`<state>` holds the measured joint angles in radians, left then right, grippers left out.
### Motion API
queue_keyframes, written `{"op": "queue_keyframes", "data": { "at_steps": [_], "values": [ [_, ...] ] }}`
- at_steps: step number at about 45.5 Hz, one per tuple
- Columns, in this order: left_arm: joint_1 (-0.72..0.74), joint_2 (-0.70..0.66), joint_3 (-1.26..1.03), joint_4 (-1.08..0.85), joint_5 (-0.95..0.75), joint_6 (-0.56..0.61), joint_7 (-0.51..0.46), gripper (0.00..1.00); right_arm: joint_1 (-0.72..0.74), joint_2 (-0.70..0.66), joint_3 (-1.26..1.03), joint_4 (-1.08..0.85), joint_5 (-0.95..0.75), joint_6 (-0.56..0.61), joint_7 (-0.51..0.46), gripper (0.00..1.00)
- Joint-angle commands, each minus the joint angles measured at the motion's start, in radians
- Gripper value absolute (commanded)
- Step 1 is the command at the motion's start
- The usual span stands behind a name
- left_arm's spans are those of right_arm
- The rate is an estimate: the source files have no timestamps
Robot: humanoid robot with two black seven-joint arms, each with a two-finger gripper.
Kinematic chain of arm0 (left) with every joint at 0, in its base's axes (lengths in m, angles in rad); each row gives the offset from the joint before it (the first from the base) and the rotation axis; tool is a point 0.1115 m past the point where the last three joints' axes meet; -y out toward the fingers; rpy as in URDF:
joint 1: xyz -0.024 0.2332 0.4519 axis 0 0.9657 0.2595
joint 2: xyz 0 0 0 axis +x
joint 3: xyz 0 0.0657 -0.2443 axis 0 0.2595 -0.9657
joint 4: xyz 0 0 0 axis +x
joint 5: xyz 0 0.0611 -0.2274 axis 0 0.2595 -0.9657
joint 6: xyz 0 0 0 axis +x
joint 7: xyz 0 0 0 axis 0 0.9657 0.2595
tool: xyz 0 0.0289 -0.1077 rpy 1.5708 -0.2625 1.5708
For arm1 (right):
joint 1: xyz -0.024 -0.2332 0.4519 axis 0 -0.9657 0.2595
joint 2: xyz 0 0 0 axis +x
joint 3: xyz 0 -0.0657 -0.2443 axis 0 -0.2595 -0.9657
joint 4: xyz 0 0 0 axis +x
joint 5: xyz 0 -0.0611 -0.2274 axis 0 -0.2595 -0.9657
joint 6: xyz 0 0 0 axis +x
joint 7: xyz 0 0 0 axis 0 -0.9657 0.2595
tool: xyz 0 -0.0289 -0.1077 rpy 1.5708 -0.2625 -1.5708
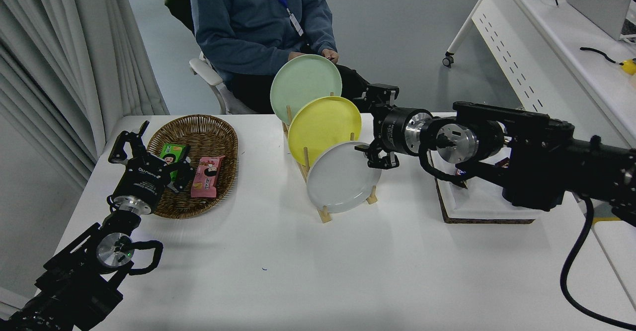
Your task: Place the plate on the table
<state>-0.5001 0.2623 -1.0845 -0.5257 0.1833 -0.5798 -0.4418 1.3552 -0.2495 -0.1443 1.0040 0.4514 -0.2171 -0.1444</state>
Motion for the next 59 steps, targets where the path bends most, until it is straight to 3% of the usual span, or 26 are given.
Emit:
{"op": "queue_keyframes", "data": {
  "at_steps": [1,34,43,47,50,59],
  "values": [
    [0.000,0.000,0.000,0.000,0.001,0.000,0.000,1.00,0.005,0.056,-0.001,-0.039,0.001,-0.031,-0.093,1.00],
    [0.000,0.000,0.000,0.000,-0.001,0.000,0.000,1.00,-0.015,0.159,0.011,-0.206,-0.108,0.024,-0.095,0.98],
    [0.000,0.000,0.000,0.000,0.001,0.000,0.000,1.00,-0.028,0.167,0.022,-0.237,-0.108,0.085,-0.096,0.81],
    [0.000,0.000,0.000,0.001,-0.001,0.000,0.000,1.00,-0.028,0.168,0.028,-0.246,-0.106,0.085,-0.096,0.61],
    [0.000,0.000,0.000,0.000,-0.001,0.000,0.000,1.00,-0.028,0.168,0.028,-0.246,-0.106,0.093,-0.096,0.53],
    [0.000,0.000,0.000,0.000,0.001,0.000,0.000,1.00,-0.042,0.168,0.029,-0.246,-0.095,0.081,-0.096,0.52]
  ]
}}
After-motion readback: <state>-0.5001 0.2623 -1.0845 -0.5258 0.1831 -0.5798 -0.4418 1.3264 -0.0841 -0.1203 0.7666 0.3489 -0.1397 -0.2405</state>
